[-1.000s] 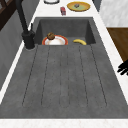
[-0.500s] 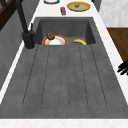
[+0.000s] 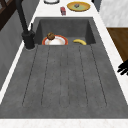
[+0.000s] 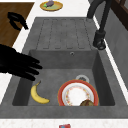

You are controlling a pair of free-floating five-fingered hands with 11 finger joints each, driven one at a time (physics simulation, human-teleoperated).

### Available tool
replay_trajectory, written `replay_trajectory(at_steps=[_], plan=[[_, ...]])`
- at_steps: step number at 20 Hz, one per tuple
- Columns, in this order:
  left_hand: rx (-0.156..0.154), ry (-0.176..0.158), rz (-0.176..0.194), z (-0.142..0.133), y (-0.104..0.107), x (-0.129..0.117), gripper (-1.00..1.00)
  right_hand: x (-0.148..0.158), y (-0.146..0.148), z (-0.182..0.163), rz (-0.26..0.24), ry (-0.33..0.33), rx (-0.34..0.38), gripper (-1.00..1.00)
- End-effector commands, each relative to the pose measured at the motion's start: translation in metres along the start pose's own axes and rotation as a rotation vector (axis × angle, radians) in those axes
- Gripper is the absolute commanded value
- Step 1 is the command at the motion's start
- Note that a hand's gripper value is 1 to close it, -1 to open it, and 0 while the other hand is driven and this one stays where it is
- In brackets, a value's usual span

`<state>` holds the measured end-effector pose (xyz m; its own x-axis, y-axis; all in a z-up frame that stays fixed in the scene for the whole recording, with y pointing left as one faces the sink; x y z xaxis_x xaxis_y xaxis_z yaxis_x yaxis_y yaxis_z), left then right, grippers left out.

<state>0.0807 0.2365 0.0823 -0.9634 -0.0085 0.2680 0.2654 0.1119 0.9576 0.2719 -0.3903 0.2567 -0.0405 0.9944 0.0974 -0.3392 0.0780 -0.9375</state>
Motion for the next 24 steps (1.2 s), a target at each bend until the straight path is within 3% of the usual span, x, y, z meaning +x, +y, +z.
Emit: replay_trajectory(at_steps=[1, 3, 4, 7, 14, 24], plan=[[0.0, 0.0, 0.0, 0.0, 0.0, 0.0, 0.0, 0.011, 0.001, 0.001, 0.048, -0.099, 0.011, -1.0], [0.0, 0.0, 0.0, 0.0, 0.0, 0.0, 0.0, 0.005, 0.0, 0.0, 0.003, -0.043, 0.001, -1.0], [0.0, 0.0, 0.0, 0.0, 0.0, 0.0, 0.0, 0.007, 0.0, 0.0, -0.001, -0.049, 0.0, -1.0], [0.0, 0.0, 0.0, 0.0, 0.0, 0.0, 0.0, 0.026, 0.003, -0.006, 0.073, -0.106, -0.073, -1.0], [0.0, 0.0, 0.0, 0.0, 0.0, 0.0, 0.0, 0.046, 0.015, -0.016, 0.088, -0.165, -0.199, -1.0], [0.0, 0.0, 0.0, 0.0, 0.0, 0.0, 0.0, 0.075, 0.017, -0.029, 0.121, -0.297, -0.252, -1.0]])
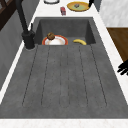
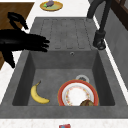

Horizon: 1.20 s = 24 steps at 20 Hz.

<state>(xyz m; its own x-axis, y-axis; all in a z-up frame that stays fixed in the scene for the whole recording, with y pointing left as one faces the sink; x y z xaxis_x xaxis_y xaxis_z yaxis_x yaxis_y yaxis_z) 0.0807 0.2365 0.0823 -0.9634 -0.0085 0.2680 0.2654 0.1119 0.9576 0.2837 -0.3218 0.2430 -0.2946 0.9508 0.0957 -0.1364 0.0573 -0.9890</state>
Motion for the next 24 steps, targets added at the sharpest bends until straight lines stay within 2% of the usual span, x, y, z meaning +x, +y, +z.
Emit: replay_trajectory(at_steps=[1, 4, 11, 24], plan=[[0.0, 0.0, 0.0, 0.0, 0.0, 0.0, 0.0, 0.008, 0.007, -0.015, 0.07, -0.056, -0.058, -1.0], [0.0, 0.0, 0.0, 0.0, 0.0, 0.0, 0.0, 0.016, 0.015, -0.032, 0.091, -0.075, -0.097, -1.0], [0.0, 0.0, 0.0, 0.0, 0.0, 0.0, 0.0, 0.035, 0.028, -0.086, 0.113, -0.071, -0.157, -1.0], [0.0, 0.0, 0.0, 0.0, 0.0, 0.0, 0.0, 0.072, 0.053, -0.214, 0.122, -0.06, -0.147, -1.0]])
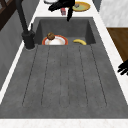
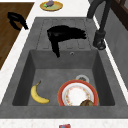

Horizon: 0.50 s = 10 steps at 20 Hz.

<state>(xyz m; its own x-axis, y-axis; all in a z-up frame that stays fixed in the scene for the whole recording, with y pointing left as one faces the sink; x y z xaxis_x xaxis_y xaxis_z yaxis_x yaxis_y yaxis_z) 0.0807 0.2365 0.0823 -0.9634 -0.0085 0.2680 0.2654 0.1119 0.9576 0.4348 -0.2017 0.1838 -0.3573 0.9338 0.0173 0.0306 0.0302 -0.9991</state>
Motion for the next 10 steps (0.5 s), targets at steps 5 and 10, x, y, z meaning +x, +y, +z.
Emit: replay_trajectory(at_steps=[5, 10], plan=[[0.0, 0.0, 0.0, 0.0, 0.0, 0.0, 0.0, 0.009, 0.035, -0.071, 0.014, 0.037, 0.003, -1.0], [0.0, 0.0, 0.0, 0.0, 0.0, 0.0, 0.0, 0.012, 0.045, -0.114, 0.014, 0.028, 0.006, -1.0]])
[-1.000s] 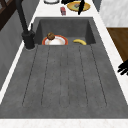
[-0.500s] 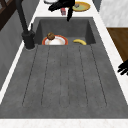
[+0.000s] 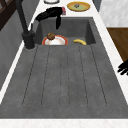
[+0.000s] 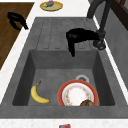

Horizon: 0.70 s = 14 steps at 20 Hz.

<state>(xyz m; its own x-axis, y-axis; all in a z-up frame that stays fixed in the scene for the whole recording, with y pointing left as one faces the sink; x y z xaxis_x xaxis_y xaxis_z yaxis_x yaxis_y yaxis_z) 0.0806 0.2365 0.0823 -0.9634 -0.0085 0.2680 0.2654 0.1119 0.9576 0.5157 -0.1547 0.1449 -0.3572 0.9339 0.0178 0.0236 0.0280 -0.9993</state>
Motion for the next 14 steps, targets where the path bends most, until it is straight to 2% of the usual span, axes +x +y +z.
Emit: replay_trajectory(at_steps=[1, 3, 5, 7, 10, 14], plan=[[0.0, 0.0, 0.0, 0.0, 0.0, 0.0, 0.0, -0.003, 0.001, -0.032, 0.022, 0.028, 0.007, -1.0], [0.0, 0.0, 0.0, 0.0, 0.0, 0.0, 0.0, -0.002, 0.0, -0.048, 0.033, 0.038, 0.011, -1.0], [0.0, 0.0, 0.0, 0.0, 0.0, 0.0, 0.0, -0.003, 0.005, -0.065, 0.017, 0.043, 0.023, -1.0], [0.0, 0.0, 0.0, 0.0, 0.0, 0.0, 0.0, -0.004, 0.007, -0.082, 0.023, 0.047, 0.025, -1.0], [0.0, 0.0, 0.0, 0.0, 0.0, 0.0, 0.0, -0.011, 0.024, -0.105, 0.046, 0.039, 0.034, -1.0], [0.0, 0.0, 0.0, 0.0, 0.0, 0.0, 0.0, -0.022, 0.046, -0.135, 0.039, 0.024, 0.048, -1.0]])
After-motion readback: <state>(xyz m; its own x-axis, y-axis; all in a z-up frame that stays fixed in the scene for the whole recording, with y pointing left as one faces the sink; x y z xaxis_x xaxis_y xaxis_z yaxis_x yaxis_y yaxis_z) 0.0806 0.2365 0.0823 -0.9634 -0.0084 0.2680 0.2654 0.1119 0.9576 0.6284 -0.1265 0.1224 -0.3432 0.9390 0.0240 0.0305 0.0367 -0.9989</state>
